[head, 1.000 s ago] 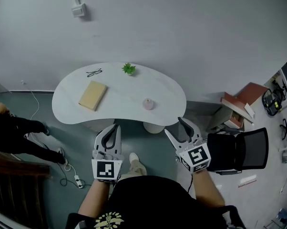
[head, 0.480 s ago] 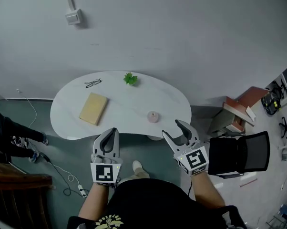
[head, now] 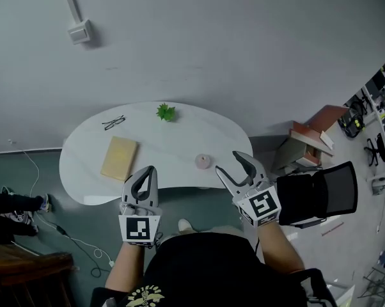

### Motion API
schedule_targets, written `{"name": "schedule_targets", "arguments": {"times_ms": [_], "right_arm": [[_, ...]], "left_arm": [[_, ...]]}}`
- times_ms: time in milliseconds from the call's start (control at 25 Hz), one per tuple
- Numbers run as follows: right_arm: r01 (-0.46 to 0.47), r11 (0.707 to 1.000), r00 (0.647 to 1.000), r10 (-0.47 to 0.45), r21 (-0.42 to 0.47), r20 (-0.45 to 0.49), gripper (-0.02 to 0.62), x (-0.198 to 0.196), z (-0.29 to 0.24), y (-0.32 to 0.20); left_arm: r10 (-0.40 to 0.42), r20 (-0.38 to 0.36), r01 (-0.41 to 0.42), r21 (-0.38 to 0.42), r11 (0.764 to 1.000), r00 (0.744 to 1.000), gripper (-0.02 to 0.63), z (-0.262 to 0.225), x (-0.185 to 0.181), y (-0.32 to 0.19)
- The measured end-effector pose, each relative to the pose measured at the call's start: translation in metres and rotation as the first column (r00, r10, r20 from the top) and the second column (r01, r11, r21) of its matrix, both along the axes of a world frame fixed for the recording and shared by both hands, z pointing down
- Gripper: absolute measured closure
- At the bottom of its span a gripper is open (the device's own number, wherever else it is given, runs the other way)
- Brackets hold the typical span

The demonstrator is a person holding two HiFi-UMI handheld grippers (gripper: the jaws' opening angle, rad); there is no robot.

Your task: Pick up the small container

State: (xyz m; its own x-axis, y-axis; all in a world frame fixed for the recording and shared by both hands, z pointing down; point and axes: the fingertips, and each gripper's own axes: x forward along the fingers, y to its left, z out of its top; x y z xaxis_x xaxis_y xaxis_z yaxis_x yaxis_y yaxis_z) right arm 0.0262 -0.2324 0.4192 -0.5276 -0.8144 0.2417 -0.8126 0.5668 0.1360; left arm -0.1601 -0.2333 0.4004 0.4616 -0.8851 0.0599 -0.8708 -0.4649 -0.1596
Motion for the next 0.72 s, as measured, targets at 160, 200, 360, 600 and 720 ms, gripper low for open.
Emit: {"name": "schedule_targets", "arguments": {"times_ms": [160,200,360,600,720], "right_arm": [[-0.015,1.000,0.999,0.014,-0.024,-0.034,0.347,-0.002,0.006,-0.002],[-0.019,0.999,0.999,0.018,-0.030,-0.039,0.347,-0.002,0.008,-0.003],[-0.030,0.998,0.999,0.027,-0.061,-0.047,0.347,0.004,0.019,-0.008],[-0.010,0.994,0.999,0.005,-0.106,-0.041,0.347,0.002,0.052,-0.030],[0.015,0.993,0.999,-0.019,-0.120,-0.034,0.347,0.001,0.069,-0.043]], "left_arm": [[-0.007,-0.050,0.006,-0.019,1.000,0.999,0.601,0.003,-0.011,-0.012],[-0.002,-0.046,0.001,-0.025,1.000,0.999,0.601,0.005,-0.012,-0.014],[0.003,-0.012,-0.004,-0.049,0.999,1.000,0.601,0.016,-0.013,-0.021],[-0.024,-0.014,0.023,-0.042,0.999,1.000,0.601,0.017,-0.018,-0.030],[-0.050,-0.027,0.049,-0.034,0.998,0.998,0.601,0.017,-0.019,-0.039]]}}
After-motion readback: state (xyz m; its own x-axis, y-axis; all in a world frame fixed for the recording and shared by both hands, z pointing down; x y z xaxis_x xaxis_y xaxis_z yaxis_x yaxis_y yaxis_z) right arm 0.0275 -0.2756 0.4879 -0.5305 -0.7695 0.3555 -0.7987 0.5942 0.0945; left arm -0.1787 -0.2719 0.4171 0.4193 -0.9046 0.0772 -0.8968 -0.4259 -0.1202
